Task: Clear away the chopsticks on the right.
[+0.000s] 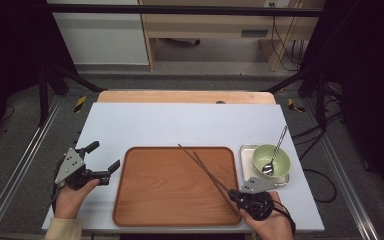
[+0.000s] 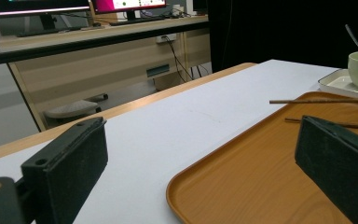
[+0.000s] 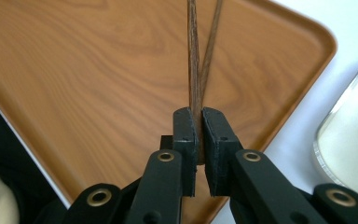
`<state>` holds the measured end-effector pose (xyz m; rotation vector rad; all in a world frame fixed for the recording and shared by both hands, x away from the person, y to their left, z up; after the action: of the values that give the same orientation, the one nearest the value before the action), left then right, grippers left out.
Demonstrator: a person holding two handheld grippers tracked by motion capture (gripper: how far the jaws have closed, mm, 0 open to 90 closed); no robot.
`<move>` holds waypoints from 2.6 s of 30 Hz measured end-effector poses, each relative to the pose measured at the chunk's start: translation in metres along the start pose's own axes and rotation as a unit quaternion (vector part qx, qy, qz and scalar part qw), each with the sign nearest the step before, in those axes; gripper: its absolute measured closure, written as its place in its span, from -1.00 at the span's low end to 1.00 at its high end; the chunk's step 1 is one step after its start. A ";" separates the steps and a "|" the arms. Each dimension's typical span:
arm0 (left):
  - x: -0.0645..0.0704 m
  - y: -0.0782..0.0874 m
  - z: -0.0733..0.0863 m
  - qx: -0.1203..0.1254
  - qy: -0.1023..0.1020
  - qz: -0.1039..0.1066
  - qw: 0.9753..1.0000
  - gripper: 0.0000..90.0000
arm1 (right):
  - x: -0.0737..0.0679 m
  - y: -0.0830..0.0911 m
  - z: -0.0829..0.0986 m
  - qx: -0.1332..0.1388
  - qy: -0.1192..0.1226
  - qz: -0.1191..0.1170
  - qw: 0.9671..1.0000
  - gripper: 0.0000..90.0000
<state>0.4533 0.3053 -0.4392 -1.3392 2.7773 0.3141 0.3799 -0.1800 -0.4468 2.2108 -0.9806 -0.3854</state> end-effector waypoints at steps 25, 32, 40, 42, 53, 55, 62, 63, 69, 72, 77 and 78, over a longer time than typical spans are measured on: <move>0.002 -0.002 -0.001 0.000 -0.001 0.003 1.000 -0.95 | -0.011 -0.015 0.012 -0.062 -0.024 -0.009 0.998 0.88; 0.002 -0.002 -0.001 0.000 -0.002 0.005 1.000 -0.95 | -0.013 -0.018 0.013 -0.069 -0.029 -0.015 0.997 0.81; 0.003 -0.002 -0.001 -0.001 -0.003 0.005 1.000 -0.95 | -0.012 -0.017 0.012 -0.052 -0.031 -0.019 0.998 0.70; 0.003 -0.003 -0.001 -0.001 -0.003 0.006 1.000 -0.95 | -0.011 -0.016 0.012 -0.045 -0.029 -0.018 0.998 0.67; 0.007 -0.004 -0.005 -0.002 -0.009 0.011 1.000 -0.95 | 0.001 -0.013 0.000 0.030 -0.022 -0.027 0.999 0.45; 0.008 -0.004 -0.007 -0.001 -0.010 0.013 1.000 -0.95 | 0.002 -0.013 -0.004 0.045 -0.016 -0.030 0.998 0.45; 0.016 -0.007 -0.014 0.002 -0.013 0.022 1.000 -0.95 | 0.009 -0.015 -0.021 0.107 -0.009 -0.019 0.994 0.15; 0.017 -0.007 -0.015 0.002 -0.014 0.024 1.000 -0.95 | 0.010 -0.015 -0.023 0.116 -0.008 -0.017 0.993 0.10; 0.025 -0.012 -0.019 -0.007 -0.016 0.032 0.999 -0.94 | 0.018 -0.011 -0.036 0.161 -0.007 0.009 0.987 -0.28; 0.029 -0.014 -0.020 -0.011 -0.016 0.034 0.999 -0.94 | 0.025 -0.008 -0.045 0.182 -0.008 0.025 0.983 -0.45; 0.035 -0.017 -0.026 -0.015 -0.020 0.041 0.999 -0.91 | 0.040 -0.002 -0.051 0.198 -0.017 0.050 0.979 -0.64; 0.037 -0.019 -0.027 -0.017 -0.024 0.043 0.999 -0.91 | 0.043 0.000 -0.051 0.203 -0.020 0.056 0.977 -0.67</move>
<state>0.4464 0.2600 -0.4201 -1.2033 2.8080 0.3927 0.4346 -0.1886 -0.4094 2.4984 -1.2932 -0.1879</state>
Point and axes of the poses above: each handheld gripper's, and its own axes: y roughly backward along the jaws, z roughly out of its underside, x roughly to its right, the point moved 1 cm from there along -y, roughly forward along the jaws, and after that the axes turned 1 degree about -x, right-handed, at the moved point
